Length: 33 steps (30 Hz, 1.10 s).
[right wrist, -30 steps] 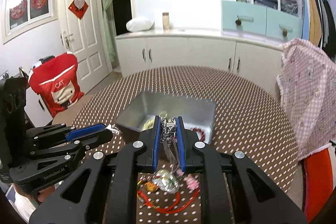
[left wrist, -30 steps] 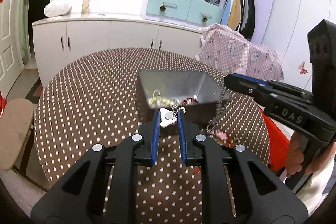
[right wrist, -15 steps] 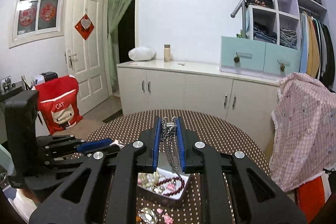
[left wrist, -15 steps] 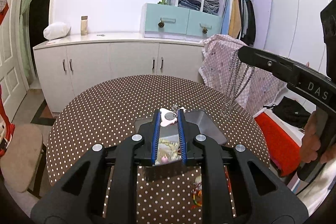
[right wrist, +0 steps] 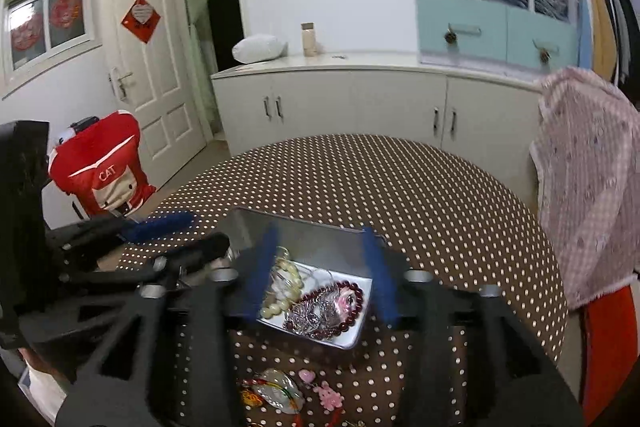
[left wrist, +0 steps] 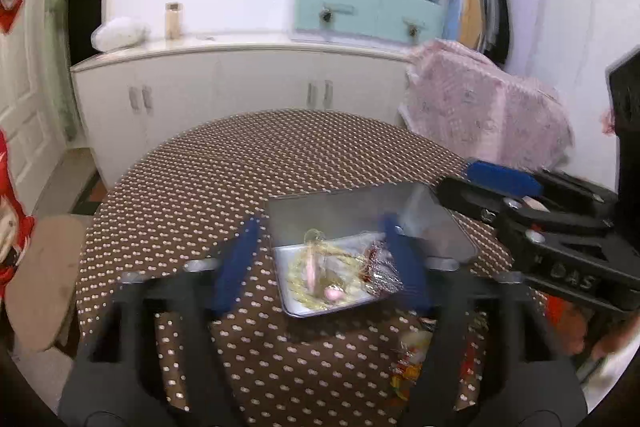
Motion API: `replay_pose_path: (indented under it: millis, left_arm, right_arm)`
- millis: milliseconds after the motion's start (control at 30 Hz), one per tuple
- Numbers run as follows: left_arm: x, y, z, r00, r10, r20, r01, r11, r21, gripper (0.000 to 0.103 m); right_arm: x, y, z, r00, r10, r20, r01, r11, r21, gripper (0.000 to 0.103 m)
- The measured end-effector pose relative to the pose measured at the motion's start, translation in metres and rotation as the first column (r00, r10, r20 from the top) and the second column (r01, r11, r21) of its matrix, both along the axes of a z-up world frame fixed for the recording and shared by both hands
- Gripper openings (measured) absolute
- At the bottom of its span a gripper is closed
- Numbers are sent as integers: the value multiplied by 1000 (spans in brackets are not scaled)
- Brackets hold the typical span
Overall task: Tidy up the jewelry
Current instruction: 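Carry both items over the grey box and open both grippers to drop them, then withdraw both grippers from the box toward the remaining jewelry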
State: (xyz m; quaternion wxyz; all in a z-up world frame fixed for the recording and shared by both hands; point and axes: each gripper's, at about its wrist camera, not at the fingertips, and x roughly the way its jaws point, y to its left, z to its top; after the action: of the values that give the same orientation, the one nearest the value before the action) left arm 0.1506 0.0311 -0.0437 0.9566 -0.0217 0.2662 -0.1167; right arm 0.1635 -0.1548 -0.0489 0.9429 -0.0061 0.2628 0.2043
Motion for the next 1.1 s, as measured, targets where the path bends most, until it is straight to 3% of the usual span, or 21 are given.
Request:
replay_pose_path:
  millis: [367,800,1100]
  left_arm:
    - [2,9,-2,1000,9,-19,-9,1000,-12,70]
    - [-19,14,-4,1000,12,-22,-12,1000,-27,79]
    - [-38,3,-21,998,-27,-48,25,999,-36,87]
  right_arm:
    - [-7,-16,-3,998,-53,-16,53,999,-2,57]
    - [-24,-28,-5,996,-89,-11,89,996,-8,61]
    - [-47,-45,-12,992,-130,3,130,991,-12,75]
